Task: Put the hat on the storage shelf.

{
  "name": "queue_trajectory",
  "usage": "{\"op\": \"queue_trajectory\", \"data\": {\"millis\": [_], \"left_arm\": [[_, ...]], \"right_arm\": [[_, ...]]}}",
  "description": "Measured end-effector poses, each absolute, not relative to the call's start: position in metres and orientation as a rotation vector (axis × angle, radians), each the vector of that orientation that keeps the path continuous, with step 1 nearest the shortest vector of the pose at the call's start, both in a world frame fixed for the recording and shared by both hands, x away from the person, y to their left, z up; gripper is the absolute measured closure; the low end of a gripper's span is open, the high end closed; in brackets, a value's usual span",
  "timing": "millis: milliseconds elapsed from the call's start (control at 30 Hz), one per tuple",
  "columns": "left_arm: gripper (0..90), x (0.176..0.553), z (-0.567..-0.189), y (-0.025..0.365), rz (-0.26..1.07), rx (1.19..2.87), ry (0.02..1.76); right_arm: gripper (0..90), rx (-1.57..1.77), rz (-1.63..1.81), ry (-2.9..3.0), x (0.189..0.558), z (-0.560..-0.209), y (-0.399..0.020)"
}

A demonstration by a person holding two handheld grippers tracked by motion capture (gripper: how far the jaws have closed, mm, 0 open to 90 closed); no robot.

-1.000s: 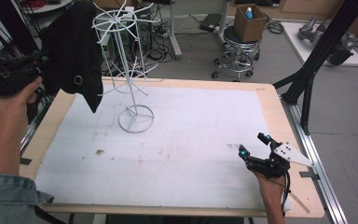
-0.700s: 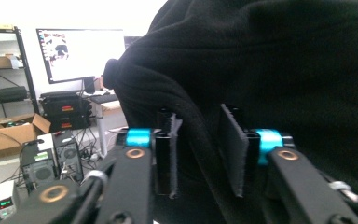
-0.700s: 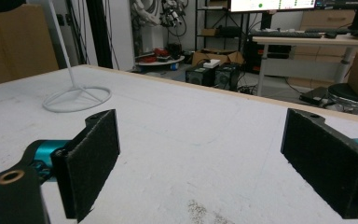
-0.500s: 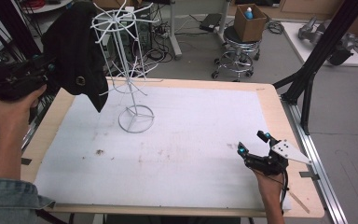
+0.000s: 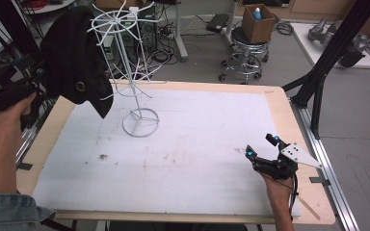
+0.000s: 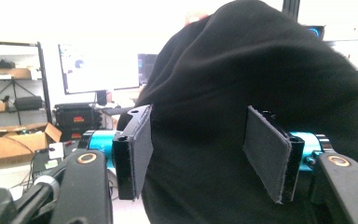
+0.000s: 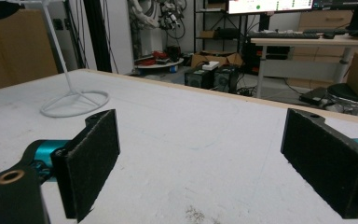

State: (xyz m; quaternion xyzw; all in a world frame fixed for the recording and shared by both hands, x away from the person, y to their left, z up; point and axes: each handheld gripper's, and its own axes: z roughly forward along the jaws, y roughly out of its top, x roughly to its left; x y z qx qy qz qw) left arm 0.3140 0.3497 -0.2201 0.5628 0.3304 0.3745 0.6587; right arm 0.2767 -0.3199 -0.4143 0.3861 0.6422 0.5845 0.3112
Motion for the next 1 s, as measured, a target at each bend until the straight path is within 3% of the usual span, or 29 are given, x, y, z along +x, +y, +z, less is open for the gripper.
{"op": "queue_trajectory", "data": {"millis": [267,1000], "left_arm": [[40.6,0.293,-0.232,0.35,0.861,1.279,0.757],[26.7,0.276,-0.334,0.348,0.849,1.289,0.953]], "right_arm": [[10.7,1.023,1.548,1.702,0.282,-0.413,-0.316],[10.7,1.073,1.542,1.672,0.294,-0.413,-0.308]]}}
